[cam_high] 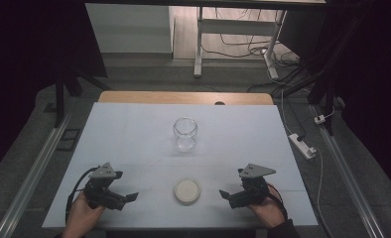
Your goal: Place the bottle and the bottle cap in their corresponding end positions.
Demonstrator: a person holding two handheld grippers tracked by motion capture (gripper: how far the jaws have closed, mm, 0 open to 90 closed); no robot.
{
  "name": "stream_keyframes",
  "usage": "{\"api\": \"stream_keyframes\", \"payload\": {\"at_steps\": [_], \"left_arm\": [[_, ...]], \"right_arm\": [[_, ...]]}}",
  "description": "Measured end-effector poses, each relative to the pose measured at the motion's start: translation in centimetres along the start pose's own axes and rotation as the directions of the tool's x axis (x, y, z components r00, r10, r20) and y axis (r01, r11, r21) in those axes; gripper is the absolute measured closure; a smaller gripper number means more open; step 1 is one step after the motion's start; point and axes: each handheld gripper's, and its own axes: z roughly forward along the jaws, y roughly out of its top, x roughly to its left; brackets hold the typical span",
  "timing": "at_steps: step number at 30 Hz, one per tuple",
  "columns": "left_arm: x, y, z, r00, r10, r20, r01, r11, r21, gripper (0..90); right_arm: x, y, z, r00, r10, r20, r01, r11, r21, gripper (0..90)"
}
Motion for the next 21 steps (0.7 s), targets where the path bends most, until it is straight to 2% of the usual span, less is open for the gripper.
{"api": "stream_keyframes", "payload": {"at_steps": [11,21], "left_arm": [[0.5,-2.7,-2.6,0.9959,-0.076,-0.048,0.075,0.9964,-0.039,0.0],[0.5,-5.0,-4.3,0.9884,-0.122,-0.090,0.118,0.9917,-0.050,0.0]], "right_arm": [[-0.4,-1.7,-2.1,0.9976,0.041,0.055,-0.042,0.999,0.006,0.0],[-1.1,-3.4,-4.1,0.9892,0.102,0.105,-0.103,0.995,0.005,0.0]]}}
